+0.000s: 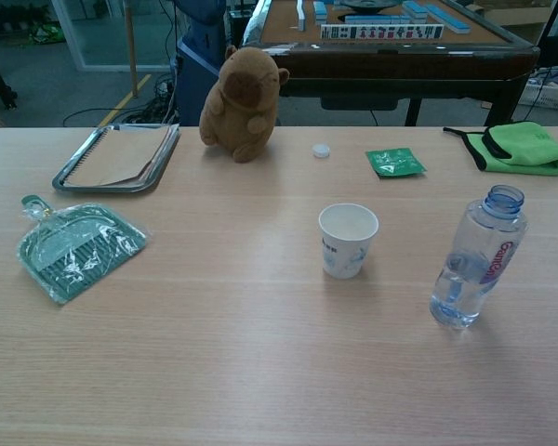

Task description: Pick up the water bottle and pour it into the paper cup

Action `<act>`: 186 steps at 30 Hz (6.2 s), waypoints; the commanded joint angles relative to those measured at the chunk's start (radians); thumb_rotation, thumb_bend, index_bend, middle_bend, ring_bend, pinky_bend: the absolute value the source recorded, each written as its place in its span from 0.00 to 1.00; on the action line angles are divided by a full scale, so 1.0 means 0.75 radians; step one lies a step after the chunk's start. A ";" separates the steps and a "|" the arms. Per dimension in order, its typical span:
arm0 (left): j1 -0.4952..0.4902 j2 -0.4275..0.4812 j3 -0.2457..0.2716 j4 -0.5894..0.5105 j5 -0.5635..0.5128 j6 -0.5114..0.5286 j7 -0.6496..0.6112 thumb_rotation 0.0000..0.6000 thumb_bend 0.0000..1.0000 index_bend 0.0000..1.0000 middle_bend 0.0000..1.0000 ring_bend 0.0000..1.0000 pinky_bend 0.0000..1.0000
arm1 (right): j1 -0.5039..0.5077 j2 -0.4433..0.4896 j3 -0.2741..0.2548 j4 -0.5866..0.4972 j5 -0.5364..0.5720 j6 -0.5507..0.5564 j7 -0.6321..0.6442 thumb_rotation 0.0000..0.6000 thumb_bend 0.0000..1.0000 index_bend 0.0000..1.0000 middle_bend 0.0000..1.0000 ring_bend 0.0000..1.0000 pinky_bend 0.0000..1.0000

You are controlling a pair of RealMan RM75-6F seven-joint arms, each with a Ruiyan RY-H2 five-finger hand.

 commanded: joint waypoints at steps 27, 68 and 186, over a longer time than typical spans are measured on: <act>0.004 0.017 0.002 0.006 -0.018 -0.020 -0.058 1.00 0.39 0.19 0.21 0.19 0.60 | 0.158 -0.265 -0.066 0.310 -0.053 -0.158 0.468 1.00 0.00 0.38 0.21 0.18 0.30; 0.015 0.036 -0.003 -0.009 -0.032 -0.014 -0.072 1.00 0.39 0.20 0.21 0.20 0.60 | 0.248 -0.447 -0.099 0.546 -0.044 -0.221 0.660 1.00 0.00 0.38 0.24 0.18 0.30; 0.030 0.103 -0.023 -0.059 -0.042 0.010 -0.119 1.00 0.39 0.20 0.21 0.20 0.60 | 0.743 -0.051 0.126 -0.180 1.046 -0.674 -1.077 1.00 0.09 0.57 0.53 0.40 0.37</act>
